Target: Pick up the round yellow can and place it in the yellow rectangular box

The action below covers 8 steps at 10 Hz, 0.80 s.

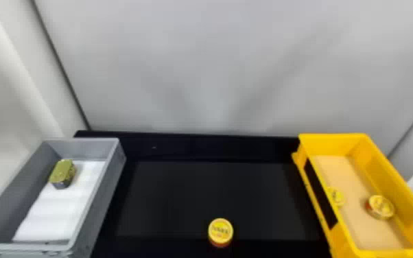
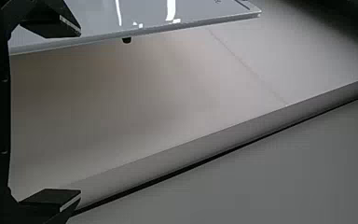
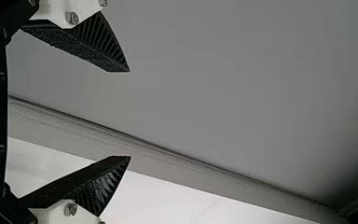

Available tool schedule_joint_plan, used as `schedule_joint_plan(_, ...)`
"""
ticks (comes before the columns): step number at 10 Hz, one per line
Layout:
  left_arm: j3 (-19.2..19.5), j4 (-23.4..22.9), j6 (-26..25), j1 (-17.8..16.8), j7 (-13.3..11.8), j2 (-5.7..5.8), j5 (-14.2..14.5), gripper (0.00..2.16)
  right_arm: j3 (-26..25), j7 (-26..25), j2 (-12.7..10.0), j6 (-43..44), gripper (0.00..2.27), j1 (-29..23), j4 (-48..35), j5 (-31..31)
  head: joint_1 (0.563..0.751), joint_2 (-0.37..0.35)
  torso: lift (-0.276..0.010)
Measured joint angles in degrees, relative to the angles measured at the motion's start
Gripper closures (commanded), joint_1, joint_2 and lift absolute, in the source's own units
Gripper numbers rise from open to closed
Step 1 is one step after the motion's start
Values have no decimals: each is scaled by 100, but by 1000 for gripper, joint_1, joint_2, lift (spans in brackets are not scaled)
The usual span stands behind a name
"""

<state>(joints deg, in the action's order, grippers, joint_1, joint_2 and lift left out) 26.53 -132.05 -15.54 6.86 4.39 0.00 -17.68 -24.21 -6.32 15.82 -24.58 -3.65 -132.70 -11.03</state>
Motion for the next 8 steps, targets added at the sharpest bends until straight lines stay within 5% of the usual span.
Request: schedule_joint_plan(8, -358, 405, 282, -215, 116, 0, -145, 70, 73, 96, -80, -11, 133, -190, -120, 28, 694, 14, -56)
